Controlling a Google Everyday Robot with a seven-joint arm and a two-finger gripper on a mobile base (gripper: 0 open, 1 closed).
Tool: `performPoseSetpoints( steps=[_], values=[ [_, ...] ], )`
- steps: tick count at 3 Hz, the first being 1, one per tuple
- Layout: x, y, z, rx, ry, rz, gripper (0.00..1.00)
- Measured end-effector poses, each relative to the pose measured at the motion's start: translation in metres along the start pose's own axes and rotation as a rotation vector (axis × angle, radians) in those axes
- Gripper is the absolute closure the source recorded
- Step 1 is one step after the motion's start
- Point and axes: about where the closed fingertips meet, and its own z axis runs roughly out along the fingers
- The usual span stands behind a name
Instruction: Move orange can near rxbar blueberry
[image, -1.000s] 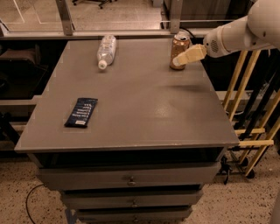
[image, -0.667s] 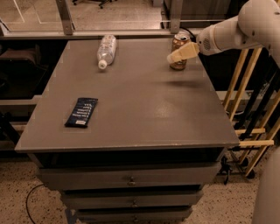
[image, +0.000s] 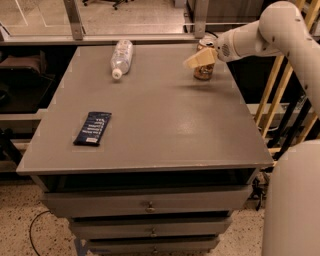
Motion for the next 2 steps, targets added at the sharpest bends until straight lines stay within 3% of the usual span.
performPoseSetpoints(
  steps=[2],
  values=[
    [0.008,-0.005,-0.012,0.023,0.021,0.013,0.59]
  ],
)
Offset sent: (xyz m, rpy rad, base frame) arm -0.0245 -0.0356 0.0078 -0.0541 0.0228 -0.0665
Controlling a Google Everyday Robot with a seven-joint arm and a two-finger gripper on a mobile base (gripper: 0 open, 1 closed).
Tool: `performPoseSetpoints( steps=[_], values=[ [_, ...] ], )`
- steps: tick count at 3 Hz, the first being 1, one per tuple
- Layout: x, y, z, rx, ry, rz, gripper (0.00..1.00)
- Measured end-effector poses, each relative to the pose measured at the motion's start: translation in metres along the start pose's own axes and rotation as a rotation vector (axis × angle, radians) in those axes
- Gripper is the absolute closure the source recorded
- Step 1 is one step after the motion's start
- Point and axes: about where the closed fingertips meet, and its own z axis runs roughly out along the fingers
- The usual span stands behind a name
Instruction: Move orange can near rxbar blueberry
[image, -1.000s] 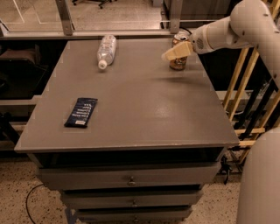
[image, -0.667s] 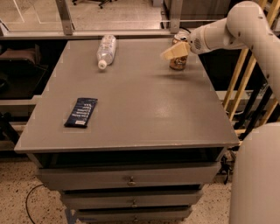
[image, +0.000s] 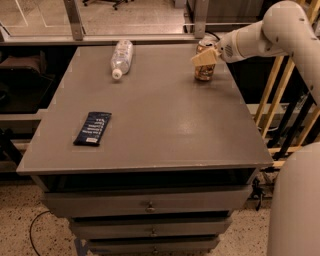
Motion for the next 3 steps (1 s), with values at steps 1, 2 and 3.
performPoseSetpoints(
  steps=[1,2,3],
  values=[
    [-0.0027,0.0074,-0.0184,0.006,0.028,-0.028,0.82],
    [-0.0023,0.0087,-0.0140,0.001,0.027,-0.026,1.00],
    [-0.0022,0.0090,-0.0134,0.000,0.027,-0.026,1.00]
  ],
)
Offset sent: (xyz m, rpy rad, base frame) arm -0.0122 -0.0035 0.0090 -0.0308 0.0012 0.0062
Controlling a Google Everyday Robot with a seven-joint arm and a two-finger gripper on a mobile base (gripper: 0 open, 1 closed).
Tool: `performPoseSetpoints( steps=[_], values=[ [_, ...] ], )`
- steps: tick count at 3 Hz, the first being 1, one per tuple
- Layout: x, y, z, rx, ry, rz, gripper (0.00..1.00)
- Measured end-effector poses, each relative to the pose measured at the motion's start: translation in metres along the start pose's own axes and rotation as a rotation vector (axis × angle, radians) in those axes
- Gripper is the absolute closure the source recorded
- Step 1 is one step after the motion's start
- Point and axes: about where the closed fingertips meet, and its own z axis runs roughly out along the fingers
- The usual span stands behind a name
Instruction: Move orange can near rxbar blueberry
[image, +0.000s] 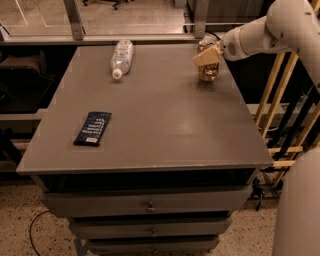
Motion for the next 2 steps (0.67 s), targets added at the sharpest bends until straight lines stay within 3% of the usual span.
performPoseSetpoints(
  steps=[2],
  values=[
    [-0.021,0.048,-0.003,-0.080,-0.045,-0.076,1.00]
  ],
)
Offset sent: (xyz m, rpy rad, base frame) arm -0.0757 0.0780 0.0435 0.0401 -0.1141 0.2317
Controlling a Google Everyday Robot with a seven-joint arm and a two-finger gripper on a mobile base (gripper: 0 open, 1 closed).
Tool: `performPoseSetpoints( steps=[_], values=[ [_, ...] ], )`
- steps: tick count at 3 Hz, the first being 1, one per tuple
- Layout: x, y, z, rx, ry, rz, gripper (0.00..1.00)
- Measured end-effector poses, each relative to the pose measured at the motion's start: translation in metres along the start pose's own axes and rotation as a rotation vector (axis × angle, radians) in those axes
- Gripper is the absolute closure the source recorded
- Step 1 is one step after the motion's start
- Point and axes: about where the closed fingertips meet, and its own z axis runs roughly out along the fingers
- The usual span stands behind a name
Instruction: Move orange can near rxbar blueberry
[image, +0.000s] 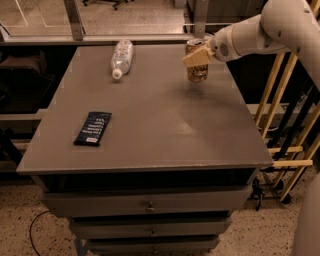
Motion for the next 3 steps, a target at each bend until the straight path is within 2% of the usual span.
performPoseSetpoints(
  steps=[1,2,3],
  values=[
    [-0.019,0.047,-0.009,-0.079,-0.054,-0.069,1.00],
    [-0.032,0.103,-0.011,-0.182,-0.089,-0.149,1.00],
    [-0.035,0.172,0.000,-0.327,-0.101,-0.226,1.00]
  ],
)
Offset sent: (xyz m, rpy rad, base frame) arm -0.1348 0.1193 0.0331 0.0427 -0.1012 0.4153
